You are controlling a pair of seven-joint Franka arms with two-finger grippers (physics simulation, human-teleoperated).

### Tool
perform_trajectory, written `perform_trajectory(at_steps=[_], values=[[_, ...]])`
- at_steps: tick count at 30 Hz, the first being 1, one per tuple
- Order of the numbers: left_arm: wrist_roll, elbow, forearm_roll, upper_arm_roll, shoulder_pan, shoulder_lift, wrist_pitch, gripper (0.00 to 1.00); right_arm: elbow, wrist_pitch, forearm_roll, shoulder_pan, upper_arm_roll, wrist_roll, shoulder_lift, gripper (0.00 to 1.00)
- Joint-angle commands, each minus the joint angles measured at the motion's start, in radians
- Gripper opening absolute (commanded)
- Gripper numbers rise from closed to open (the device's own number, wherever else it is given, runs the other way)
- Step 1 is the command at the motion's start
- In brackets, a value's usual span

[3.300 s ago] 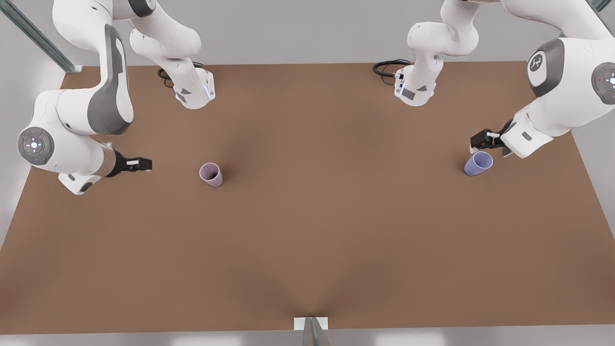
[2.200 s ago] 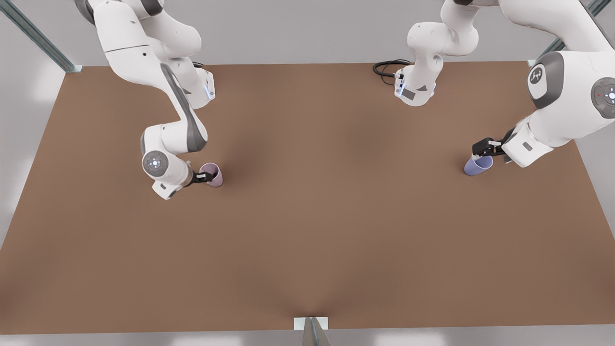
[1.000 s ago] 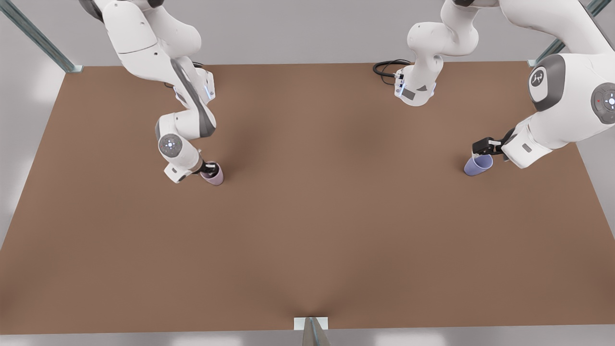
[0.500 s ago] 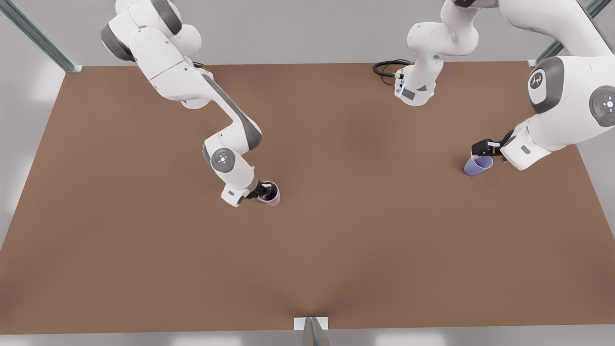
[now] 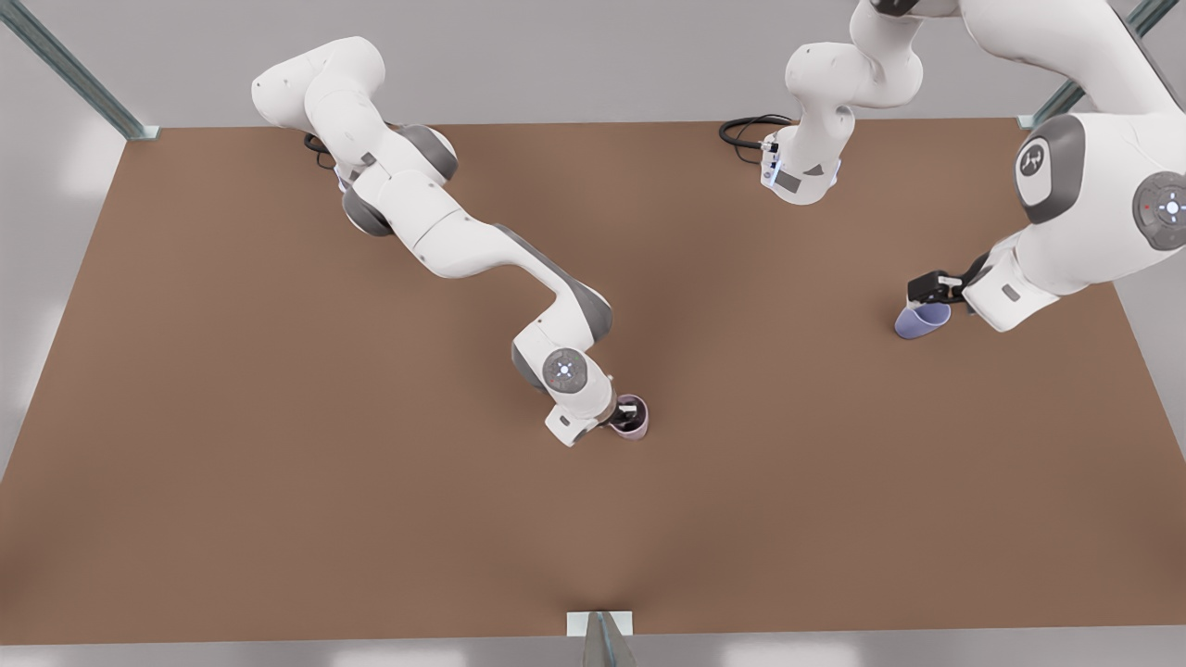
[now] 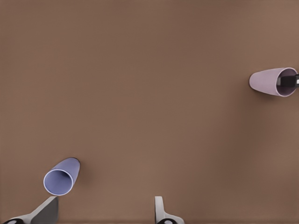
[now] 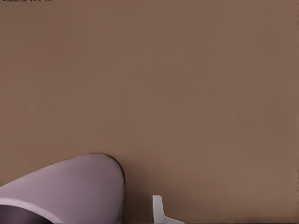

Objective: Stack the cups, with the pink cup at the bottom and the purple cup at the top

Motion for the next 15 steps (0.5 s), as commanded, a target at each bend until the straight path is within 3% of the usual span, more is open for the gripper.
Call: perform_trajectory(at_steps=[1,7,10,12,13,14,15], values=[[0.000,0.001,0.003,0.000,0.000,0.001,0.001,1.00,0.001,-0.009,0.002,0.000,0.002,0.279,-0.004,1.00],[-0.002,-0.001,0.000,0.002,0.000,-0.001,-0.012,1.00,0.004,-0.060,0.007,-0.001,0.008,0.279,-0.062,1.00],[0.001,-0.001,0.003,0.018,0.000,0.001,-0.006,1.00,-0.015,-0.219,0.083,-0.062,0.008,0.258,-0.240,1.00],[0.026,-0.033,0.004,0.083,0.003,0.037,0.014,1.00,-0.207,-0.429,0.085,-0.193,0.009,0.017,-0.469,1.00],[0.031,-0.093,0.008,0.103,0.005,0.061,0.130,1.00,-0.502,-0.400,0.071,-0.300,0.006,-0.083,-0.704,1.00],[0.031,-0.157,0.009,0.119,0.011,0.065,0.211,1.00,-0.681,-0.363,0.068,-0.406,0.005,-0.134,-0.867,1.00],[0.032,-0.292,0.018,0.124,0.020,0.026,0.345,1.00,-0.766,-0.392,0.083,-0.539,0.006,-0.375,-0.974,1.00]])
